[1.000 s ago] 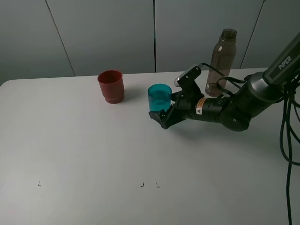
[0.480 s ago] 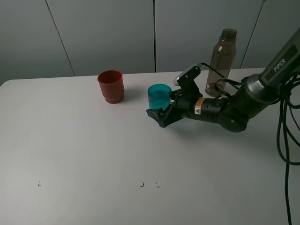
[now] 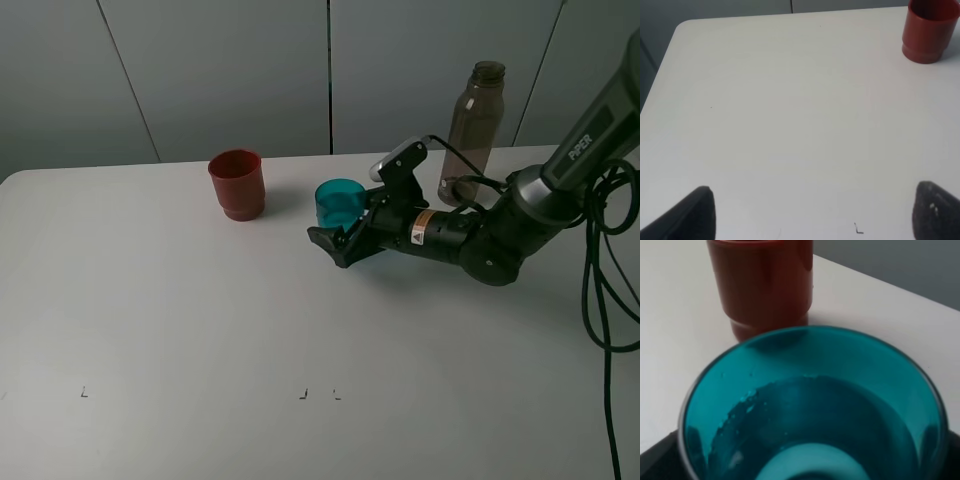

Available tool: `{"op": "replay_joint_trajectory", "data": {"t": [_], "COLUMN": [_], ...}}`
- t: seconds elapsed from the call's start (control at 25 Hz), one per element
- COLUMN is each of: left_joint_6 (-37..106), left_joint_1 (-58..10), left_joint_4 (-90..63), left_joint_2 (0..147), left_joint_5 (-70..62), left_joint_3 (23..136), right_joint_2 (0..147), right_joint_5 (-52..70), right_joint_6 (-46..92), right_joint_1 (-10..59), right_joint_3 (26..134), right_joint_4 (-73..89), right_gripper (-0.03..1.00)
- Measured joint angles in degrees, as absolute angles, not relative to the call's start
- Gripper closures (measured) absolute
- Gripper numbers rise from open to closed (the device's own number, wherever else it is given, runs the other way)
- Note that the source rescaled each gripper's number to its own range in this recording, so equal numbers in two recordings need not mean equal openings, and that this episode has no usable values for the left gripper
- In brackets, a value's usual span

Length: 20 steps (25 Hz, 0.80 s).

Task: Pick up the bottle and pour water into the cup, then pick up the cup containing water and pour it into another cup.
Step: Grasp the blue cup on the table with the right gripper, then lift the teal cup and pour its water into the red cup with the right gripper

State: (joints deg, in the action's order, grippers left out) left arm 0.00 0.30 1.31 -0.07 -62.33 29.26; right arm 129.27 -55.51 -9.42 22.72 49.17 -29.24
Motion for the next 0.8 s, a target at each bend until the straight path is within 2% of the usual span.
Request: {"op": "replay_joint_trajectory", "data": {"t": [0.8], "left_joint_6": [0.00], "left_joint_1": [0.30], "left_joint_4": [1.31], "left_joint_2": [-0.07], "left_joint_5": [-62.33], "left_joint_3": [29.26], "right_joint_2": [131.55], "right_joint_5": [-56.66], "right_joint_6": [-8.49], "right_joint_1": [22.72], "right_joint_3": [52.02], "right_joint_4": [-27.75], "right_gripper": [-0.03]}}
